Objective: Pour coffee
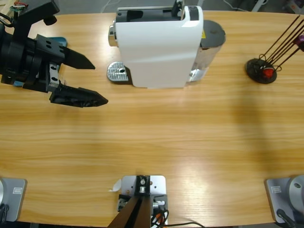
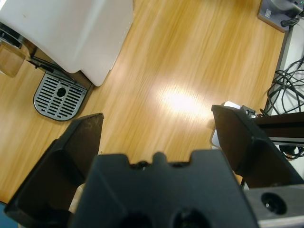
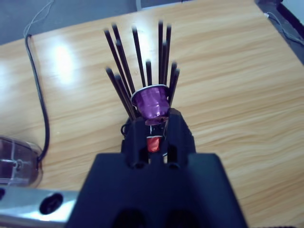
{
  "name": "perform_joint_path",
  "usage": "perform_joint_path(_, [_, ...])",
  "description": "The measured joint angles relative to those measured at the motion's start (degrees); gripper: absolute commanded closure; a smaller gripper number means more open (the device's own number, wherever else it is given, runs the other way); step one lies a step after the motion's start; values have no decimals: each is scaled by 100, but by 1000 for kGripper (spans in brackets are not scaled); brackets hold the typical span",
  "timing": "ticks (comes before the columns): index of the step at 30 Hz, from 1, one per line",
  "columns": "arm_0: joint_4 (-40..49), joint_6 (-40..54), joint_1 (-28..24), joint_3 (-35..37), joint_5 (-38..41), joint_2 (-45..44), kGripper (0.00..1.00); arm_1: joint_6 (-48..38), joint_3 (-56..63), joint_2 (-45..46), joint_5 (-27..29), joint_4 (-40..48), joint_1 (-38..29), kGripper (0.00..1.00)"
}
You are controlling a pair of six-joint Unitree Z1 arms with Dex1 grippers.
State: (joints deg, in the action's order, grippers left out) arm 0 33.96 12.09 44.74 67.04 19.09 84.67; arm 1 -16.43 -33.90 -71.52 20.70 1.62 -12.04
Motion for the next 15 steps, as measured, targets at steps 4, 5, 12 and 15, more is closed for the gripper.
perform_joint_path(4, [-13, 0, 0, -45, 9, -1, 9, 116, -300, 184, 5, -349, 2, 1000])
perform_joint_path(5, [-20, 0, 0, -54, 12, -1, 9, 156, -348, 229, 8, -416, 2, 1000])
perform_joint_path(12, [-32, 0, 0, -87, 42, -2, 9, 282, -667, 589, 10, -867, 3, 1000])
perform_joint_path(15, [-52, 0, 0, -88, 43, -2, 9, 311, -983, 787, 10, -1203, 3, 1000])
